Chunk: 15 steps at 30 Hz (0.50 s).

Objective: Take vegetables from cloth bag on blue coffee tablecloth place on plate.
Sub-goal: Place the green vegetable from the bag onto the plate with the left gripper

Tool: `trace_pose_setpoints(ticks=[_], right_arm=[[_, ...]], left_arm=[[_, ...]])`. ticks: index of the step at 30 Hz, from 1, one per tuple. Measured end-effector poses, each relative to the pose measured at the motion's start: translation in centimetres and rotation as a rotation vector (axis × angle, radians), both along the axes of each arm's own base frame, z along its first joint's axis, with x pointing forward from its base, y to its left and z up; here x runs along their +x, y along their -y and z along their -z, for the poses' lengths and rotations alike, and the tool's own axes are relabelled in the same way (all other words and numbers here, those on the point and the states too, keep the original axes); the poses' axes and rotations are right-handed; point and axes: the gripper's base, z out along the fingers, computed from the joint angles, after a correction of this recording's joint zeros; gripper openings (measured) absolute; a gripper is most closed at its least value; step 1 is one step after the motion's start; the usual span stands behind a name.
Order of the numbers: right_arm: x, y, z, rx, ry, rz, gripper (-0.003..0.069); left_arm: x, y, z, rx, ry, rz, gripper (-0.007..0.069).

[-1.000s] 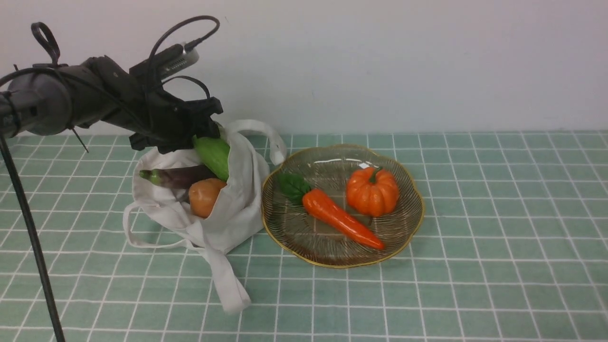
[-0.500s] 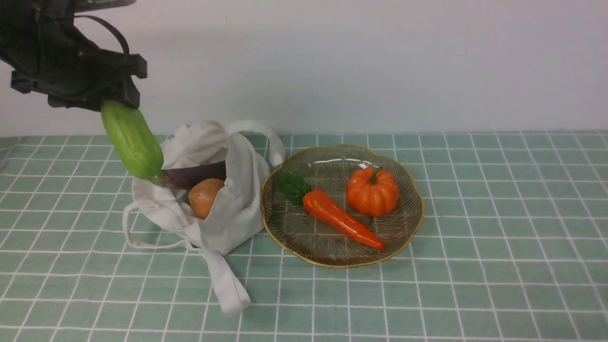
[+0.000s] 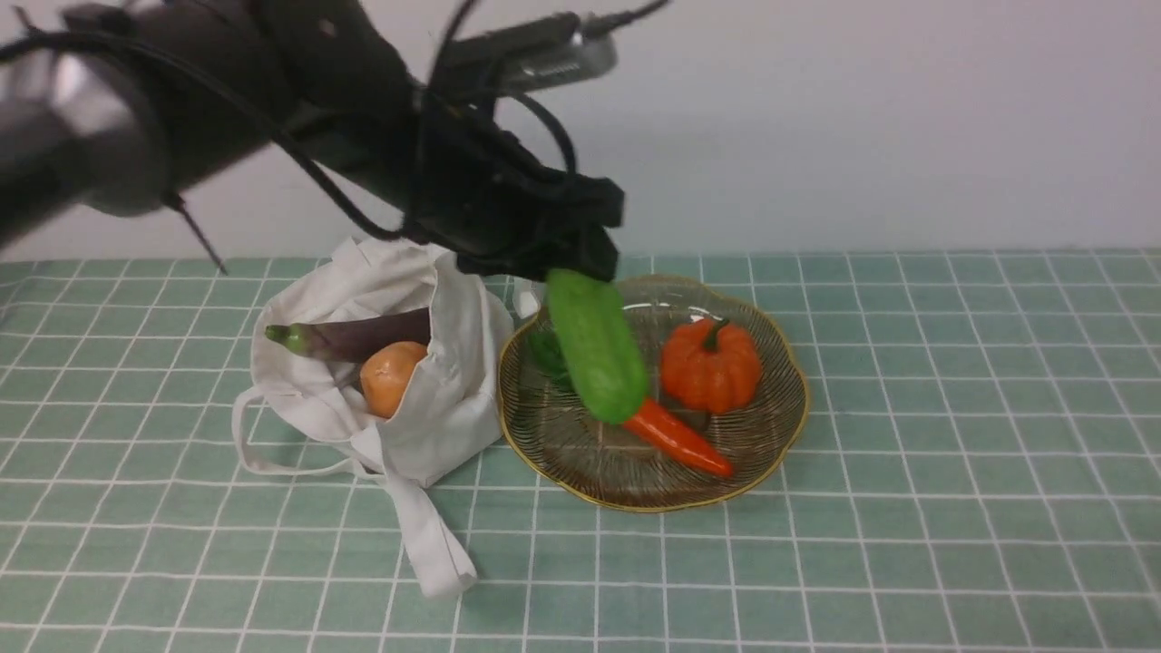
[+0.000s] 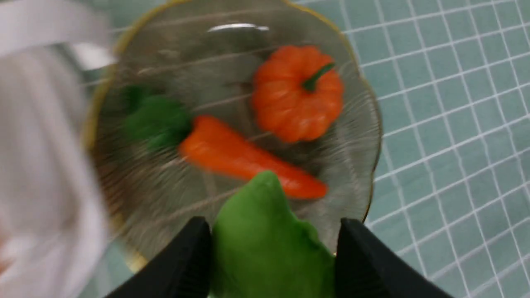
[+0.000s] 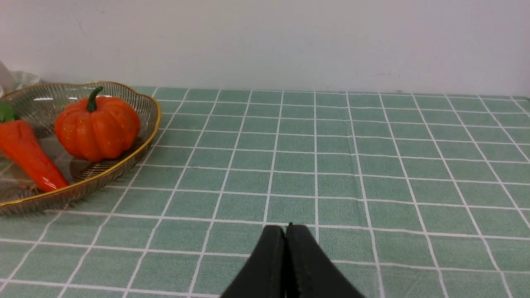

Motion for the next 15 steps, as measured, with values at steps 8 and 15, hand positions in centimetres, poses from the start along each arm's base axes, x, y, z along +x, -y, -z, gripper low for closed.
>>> trace_pose_setpoints(ticks=[8, 15], right_arm=[[0.0, 0.0, 0.0, 0.000, 0.000, 0.000, -0.0015], [0.0, 0.0, 0.0, 0.000, 0.000, 0.000, -0.0015]], left_arm=[[2.9, 3.4, 6.1, -0.045, 0.057, -0.084, 0.0387], [3.4, 3.7, 8.1, -0.034, 0.023, -0.089, 0.0588]])
